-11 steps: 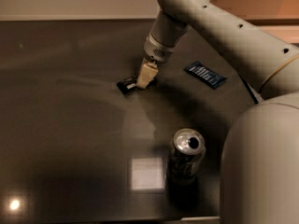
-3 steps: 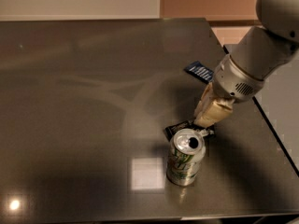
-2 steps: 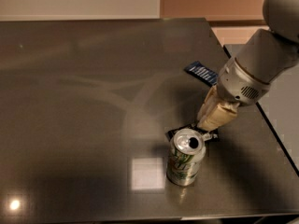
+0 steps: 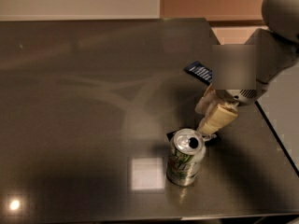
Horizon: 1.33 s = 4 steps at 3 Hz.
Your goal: Move rxbar chocolate near 7up can
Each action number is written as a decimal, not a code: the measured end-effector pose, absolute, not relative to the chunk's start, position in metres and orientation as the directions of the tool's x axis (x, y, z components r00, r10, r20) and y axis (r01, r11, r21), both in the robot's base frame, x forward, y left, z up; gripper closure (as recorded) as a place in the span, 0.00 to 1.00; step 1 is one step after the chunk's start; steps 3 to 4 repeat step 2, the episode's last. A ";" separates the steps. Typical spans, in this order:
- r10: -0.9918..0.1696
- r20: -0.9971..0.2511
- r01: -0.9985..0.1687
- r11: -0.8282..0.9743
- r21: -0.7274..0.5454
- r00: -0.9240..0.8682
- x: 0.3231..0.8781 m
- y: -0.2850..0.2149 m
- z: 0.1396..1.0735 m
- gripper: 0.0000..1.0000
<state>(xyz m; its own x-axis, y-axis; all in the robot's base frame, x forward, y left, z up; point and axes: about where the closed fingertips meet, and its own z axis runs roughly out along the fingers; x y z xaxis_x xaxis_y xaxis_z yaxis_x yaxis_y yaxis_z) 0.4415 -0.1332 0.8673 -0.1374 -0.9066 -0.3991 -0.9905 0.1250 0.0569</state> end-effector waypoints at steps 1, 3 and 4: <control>-0.907 -0.399 -0.991 0.124 0.054 -0.136 0.442 -0.132 0.868 0.00; -0.907 -0.399 -0.991 0.124 0.054 -0.136 0.442 -0.132 0.868 0.00; -0.907 -0.399 -0.991 0.124 0.054 -0.136 0.442 -0.132 0.868 0.00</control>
Offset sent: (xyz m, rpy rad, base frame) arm 0.0002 0.0009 0.0003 -0.0001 -0.0028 0.0006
